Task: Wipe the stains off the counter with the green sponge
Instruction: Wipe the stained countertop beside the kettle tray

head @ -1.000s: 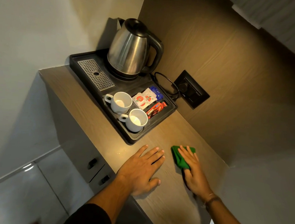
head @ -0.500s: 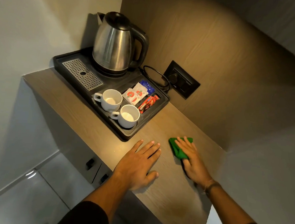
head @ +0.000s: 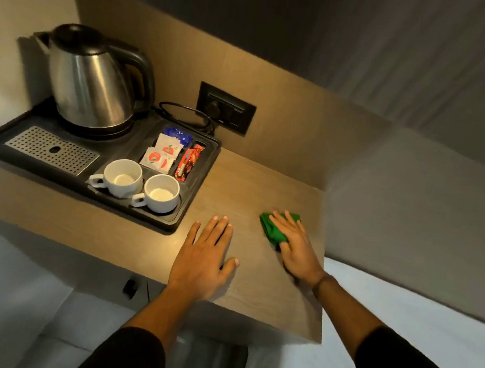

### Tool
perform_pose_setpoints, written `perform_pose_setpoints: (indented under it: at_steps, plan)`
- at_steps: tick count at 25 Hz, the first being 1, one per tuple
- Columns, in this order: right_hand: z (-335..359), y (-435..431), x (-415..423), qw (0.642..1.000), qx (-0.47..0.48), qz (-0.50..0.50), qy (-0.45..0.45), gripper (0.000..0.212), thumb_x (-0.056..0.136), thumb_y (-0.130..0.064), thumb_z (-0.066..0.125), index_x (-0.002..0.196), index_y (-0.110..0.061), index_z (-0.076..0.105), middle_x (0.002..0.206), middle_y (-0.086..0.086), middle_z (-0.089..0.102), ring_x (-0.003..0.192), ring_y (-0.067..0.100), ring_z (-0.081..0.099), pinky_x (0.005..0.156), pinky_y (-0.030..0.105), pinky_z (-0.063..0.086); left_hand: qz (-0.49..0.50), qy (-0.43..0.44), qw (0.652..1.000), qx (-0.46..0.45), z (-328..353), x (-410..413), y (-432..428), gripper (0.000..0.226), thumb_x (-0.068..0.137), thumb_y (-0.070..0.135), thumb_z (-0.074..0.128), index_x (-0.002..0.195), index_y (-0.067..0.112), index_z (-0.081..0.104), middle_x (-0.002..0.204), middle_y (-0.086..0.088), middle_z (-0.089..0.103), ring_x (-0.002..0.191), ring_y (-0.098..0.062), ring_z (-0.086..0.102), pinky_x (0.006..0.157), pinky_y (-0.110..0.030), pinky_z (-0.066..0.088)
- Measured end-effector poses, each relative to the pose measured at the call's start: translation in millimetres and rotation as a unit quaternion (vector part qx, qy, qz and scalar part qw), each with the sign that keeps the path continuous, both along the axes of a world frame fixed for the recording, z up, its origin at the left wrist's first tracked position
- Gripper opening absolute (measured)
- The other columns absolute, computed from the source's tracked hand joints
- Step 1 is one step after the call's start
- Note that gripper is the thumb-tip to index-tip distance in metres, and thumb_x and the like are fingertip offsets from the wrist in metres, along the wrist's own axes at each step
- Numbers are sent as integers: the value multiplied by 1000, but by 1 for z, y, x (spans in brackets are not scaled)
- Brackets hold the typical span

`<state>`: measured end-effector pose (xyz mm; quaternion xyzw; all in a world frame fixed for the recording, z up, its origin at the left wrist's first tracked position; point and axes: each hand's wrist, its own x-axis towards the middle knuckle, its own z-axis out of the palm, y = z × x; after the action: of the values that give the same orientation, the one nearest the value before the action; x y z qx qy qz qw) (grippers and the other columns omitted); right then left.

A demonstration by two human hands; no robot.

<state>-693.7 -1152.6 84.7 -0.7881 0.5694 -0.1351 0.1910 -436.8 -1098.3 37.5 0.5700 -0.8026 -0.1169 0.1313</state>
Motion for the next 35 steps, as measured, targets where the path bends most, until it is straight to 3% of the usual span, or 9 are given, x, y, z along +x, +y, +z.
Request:
perform_pose_setpoints:
  at_steps: [2,5,7,11,16,21,26,30,35]
  plan:
    - [7,7,35,998,14,-60,-18,66,90,3,45,152,-17,38,163,6,32,155,29,14,126,54,5,0,1,1000,-7,-1,1,1,77,101,62,30,163,17,17,175,-5,14,160,-23,5,129,-56,10]
    - [-8,71,31,1000,1,5,-9,78,86,5,46,155,-27,31,166,-3,27,156,20,6,127,43,-2,-7,11,1000,-2,1,2,1,78,101,61,31,163,15,20,174,-7,15,160,-24,6,128,-57,12]
    - [-12,111,5,1000,-19,-22,-2,80,83,4,46,155,-28,30,166,-4,27,156,18,6,128,46,1,-6,1,1000,6,0,2,1,78,102,62,27,163,15,17,175,-6,12,160,-24,3,129,-56,10]
    - [4,94,26,981,-8,-195,-9,75,85,10,49,153,-18,36,163,3,32,156,25,12,126,51,5,-9,-16,1000,3,-1,2,-2,79,100,61,23,163,14,16,175,-8,13,160,-25,3,128,-57,9]
    - [-14,172,60,993,-19,-111,-22,84,84,6,49,155,-33,27,165,-10,26,156,12,5,127,38,-3,-8,-18,1000,6,-2,1,0,79,102,61,29,163,12,15,174,-9,12,160,-26,4,128,-58,10]
    - [-8,148,67,970,-30,-237,-34,76,88,10,52,154,-24,34,163,-3,31,155,19,10,128,46,1,-10,-21,999,23,2,1,1,79,103,61,32,163,13,14,175,-9,11,160,-26,3,129,-57,8]
    - [-8,153,63,986,-24,-164,5,77,88,9,51,154,-24,32,164,-1,31,155,21,13,127,41,2,-11,-20,999,42,19,9,17,76,106,57,28,163,12,8,175,-9,5,160,-25,-2,128,-58,7]
    - [13,164,84,987,-60,-150,26,71,93,5,51,155,-22,31,165,1,30,156,23,11,128,47,8,24,-48,998,19,37,44,88,77,106,57,29,163,11,7,175,-11,7,160,-26,-1,128,-59,9]
    - [18,227,151,992,-115,23,45,79,89,6,56,156,-24,28,166,0,25,156,25,5,127,50,8,156,-86,984,23,40,111,226,82,99,61,11,163,10,10,174,-11,10,160,-27,3,129,-58,9]
